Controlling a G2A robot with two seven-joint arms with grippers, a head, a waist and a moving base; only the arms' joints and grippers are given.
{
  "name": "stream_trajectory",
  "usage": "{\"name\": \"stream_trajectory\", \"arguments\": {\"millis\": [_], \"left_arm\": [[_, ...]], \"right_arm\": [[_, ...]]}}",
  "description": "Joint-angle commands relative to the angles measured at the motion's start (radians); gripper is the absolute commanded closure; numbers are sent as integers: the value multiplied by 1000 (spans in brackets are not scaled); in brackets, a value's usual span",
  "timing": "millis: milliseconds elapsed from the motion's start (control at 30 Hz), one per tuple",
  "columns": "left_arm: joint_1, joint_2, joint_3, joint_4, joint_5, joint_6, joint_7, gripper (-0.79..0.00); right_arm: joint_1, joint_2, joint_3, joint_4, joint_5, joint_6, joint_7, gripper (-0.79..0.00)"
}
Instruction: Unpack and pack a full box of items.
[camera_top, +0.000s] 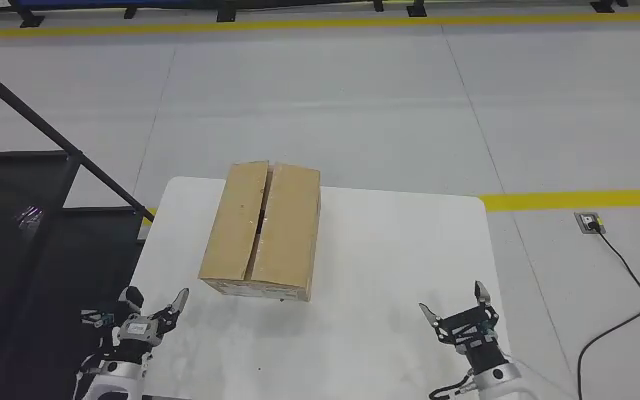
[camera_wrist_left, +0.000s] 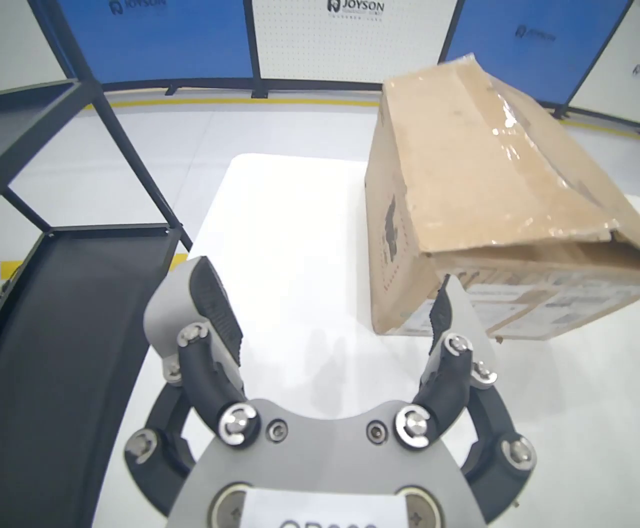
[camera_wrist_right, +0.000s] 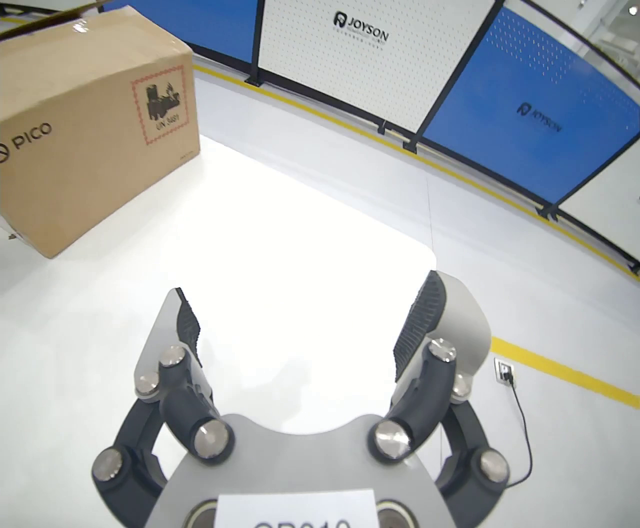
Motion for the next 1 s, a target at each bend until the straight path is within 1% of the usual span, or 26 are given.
{"name": "stream_trajectory", "arguments": {"millis": [0, 67, 133, 500, 567, 700, 833, 967], "left_arm": [[-25, -1, -14, 19, -21, 11, 12, -785], [-39, -1, -22, 38, -62, -11, 11, -785], [-42, -1, -28, 45, -62, -21, 8, -785], [-42, -1, -28, 45, -62, -21, 8, -785], [-50, -1, -23, 47, -72, -24, 5, -785], [-119, -4, 8, 101, -66, -18, 8, -785], [-186, -9, 44, 185, -42, -15, 55, -785], [-240, -13, 79, 249, -27, -22, 66, -785]], "right_arm": [[10, -3, -36, -32, -42, 11, 12, -785], [19, -7, -71, -56, -76, 16, 26, -785], [23, -7, -92, -64, -92, -8, 47, -785], [23, -7, -92, -64, -92, -8, 47, -785], [23, -7, -92, -64, -92, -8, 47, -785], [34, -8, -113, -74, -110, -47, -28, -785], [38, -4, -138, -92, -171, -103, -187, -785], [30, 1, -137, -93, -212, -149, -295, -785]]}}
